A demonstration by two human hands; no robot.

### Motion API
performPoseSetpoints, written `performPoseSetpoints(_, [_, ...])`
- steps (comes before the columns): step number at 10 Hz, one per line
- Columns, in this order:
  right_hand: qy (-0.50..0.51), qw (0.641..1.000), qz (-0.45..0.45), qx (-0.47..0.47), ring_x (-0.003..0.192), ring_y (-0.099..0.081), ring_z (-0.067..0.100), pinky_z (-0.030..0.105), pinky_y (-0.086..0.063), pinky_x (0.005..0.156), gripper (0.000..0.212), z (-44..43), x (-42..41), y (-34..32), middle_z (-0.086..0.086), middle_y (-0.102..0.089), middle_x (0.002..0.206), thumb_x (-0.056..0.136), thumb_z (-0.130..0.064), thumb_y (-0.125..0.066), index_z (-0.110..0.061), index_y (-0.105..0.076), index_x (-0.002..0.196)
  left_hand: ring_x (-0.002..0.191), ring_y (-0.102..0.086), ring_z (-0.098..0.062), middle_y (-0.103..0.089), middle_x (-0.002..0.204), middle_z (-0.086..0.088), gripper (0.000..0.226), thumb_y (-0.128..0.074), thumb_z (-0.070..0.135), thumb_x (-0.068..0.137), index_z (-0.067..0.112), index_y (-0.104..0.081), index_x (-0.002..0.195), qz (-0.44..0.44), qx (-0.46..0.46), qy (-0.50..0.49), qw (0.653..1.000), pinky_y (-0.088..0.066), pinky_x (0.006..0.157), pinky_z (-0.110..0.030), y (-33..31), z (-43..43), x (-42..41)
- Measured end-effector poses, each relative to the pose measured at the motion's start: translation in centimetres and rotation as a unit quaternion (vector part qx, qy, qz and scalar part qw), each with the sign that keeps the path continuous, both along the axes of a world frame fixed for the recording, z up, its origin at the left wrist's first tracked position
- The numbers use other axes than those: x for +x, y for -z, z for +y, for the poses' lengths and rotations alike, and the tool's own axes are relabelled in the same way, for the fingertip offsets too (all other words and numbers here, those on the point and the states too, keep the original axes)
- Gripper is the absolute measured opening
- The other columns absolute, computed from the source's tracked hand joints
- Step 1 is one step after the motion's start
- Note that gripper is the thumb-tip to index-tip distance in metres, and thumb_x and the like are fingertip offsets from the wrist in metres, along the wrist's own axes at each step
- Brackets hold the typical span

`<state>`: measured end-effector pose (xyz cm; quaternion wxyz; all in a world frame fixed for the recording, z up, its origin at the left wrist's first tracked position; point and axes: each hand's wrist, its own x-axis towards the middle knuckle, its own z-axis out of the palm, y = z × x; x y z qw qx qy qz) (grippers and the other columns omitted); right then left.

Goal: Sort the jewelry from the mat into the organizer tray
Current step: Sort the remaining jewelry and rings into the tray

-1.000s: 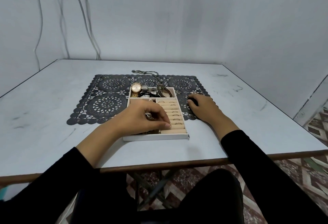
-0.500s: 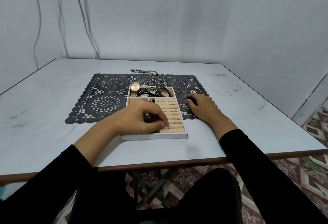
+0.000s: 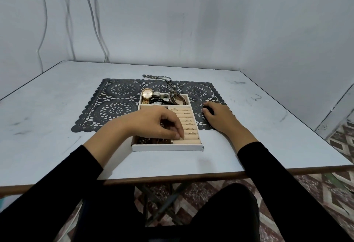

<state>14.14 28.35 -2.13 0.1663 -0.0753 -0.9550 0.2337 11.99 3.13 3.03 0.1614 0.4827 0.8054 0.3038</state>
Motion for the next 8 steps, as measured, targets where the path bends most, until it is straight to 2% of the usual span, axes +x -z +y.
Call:
performPoseSetpoints(2, [0.0, 1.0, -0.003, 0.001, 0.12, -0.052, 0.021, 0.021, -0.033, 0.084, 0.036, 0.0, 0.0, 0.0, 0.005, -0.06, 0.129, 0.098, -0.028, -0.046, -0.014, -0.056, 0.13, 0.093, -0.069, -0.014, -0.075, 0.096, 0.005, 0.012, -0.075, 0.021, 0.085, 0.027, -0.077, 0.095, -0.03, -0.046, 0.018, 0.998, -0.053, 0.093, -0.042, -1.0, 0.5, -0.3])
performPoseSetpoints(4, [-0.004, 1.0, -0.003, 0.001, 0.118, -0.053, 0.021, 0.022, -0.034, 0.085, 0.035, 0.1, 0.0, 0.0, 0.005, -0.061, 0.128, 0.098, -0.028, -0.046, -0.014, -0.057, 0.129, 0.091, -0.069, -0.012, -0.075, 0.094, 0.003, 0.013, -0.075, 0.017, 0.085, 0.024, -0.077, 0.096, -0.049, -0.078, 0.009, 0.996, -0.053, 0.092, -0.03, -1.6, 1.0, -0.2])
performPoseSetpoints(5, [-0.005, 1.0, -0.005, 0.0, 0.116, -0.053, 0.02, 0.021, -0.034, 0.082, 0.034, 0.2, -0.1, 0.0, 0.005, -0.062, 0.125, 0.098, -0.028, -0.046, -0.014, -0.057, 0.128, 0.089, -0.07, -0.013, -0.075, 0.09, 0.003, 0.013, -0.075, 0.015, 0.084, 0.023, -0.077, 0.095, -0.054, -0.078, 0.0, 0.995, -0.053, 0.09, -0.029, -1.6, 1.0, -0.2])
performPoseSetpoints(6, [-0.003, 1.0, -0.008, -0.001, 0.112, -0.054, 0.02, 0.022, -0.033, 0.079, 0.033, 0.3, -0.1, 0.2, 0.005, -0.064, 0.121, 0.098, -0.029, -0.046, -0.016, -0.058, 0.125, 0.092, -0.069, -0.021, -0.075, 0.091, -0.003, 0.012, -0.076, 0.016, 0.084, 0.023, -0.078, 0.093, -0.058, -0.069, -0.003, 0.996, -0.054, 0.09, -0.033, -1.5, 1.0, -0.1])
performPoseSetpoints(7, [-0.002, 1.0, -0.008, -0.001, 0.111, -0.055, 0.02, 0.022, -0.033, 0.078, 0.032, 0.3, -0.1, 0.2, 0.005, -0.064, 0.12, 0.098, -0.029, -0.047, -0.016, -0.059, 0.124, 0.092, -0.069, -0.021, -0.075, 0.092, -0.003, 0.013, -0.076, 0.015, 0.083, 0.022, -0.078, 0.094, -0.066, -0.063, -0.007, 0.996, -0.055, 0.09, -0.033, -1.5, 0.9, 0.0])
performPoseSetpoints(8, [-0.003, 1.0, -0.01, 0.0, 0.11, -0.055, 0.02, 0.021, -0.032, 0.078, 0.032, 0.2, -0.1, 0.1, 0.005, -0.064, 0.119, 0.098, -0.029, -0.047, -0.016, -0.059, 0.124, 0.084, -0.068, -0.01, -0.075, 0.089, 0.0, 0.012, -0.076, 0.015, 0.084, 0.022, -0.077, 0.093, -0.07, -0.066, -0.012, 0.995, -0.054, 0.085, -0.027, -1.5, 0.9, 0.1])
